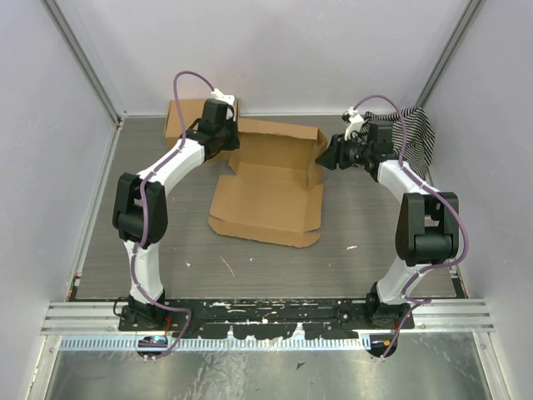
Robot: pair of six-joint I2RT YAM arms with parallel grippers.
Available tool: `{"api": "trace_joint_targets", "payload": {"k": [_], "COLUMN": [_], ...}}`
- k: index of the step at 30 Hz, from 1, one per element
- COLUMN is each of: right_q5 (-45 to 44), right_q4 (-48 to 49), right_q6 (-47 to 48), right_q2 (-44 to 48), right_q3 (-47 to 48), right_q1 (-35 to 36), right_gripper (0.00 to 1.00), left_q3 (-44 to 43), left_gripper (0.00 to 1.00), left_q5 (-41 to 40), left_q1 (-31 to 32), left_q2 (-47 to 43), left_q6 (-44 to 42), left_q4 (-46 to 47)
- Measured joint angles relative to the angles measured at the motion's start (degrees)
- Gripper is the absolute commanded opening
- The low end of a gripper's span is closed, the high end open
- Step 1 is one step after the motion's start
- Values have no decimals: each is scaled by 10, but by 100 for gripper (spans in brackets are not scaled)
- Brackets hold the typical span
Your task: Fold the paper box
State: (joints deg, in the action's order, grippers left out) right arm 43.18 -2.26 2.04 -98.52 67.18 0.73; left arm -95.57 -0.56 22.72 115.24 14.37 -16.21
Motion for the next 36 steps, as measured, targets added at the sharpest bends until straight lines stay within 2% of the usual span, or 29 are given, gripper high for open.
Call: {"api": "trace_joint_targets", "payload": {"k": [13,20,26,36], "right_q5": [-131,-199,-222,-229], "right_q4": [48,98,129,108], "right_q6": [9,0,-5,11], "right_q2": [-12,-24,-45,-35], "right_q3": [-2,-17,-19,-19], "right_q1": [80,96,96,87], "right_gripper": [47,50,48,48], "left_q3": [3,2,-7,-30], "left_gripper": [0,0,0,0], "left_q5": [3,9,11,9], "left_q1": [0,0,0,0], "left_q2": [-6,-7,-7,-6], "left_q6": [-8,-10,-16,-24], "left_q4": [-6,-12,-25,-63]}}
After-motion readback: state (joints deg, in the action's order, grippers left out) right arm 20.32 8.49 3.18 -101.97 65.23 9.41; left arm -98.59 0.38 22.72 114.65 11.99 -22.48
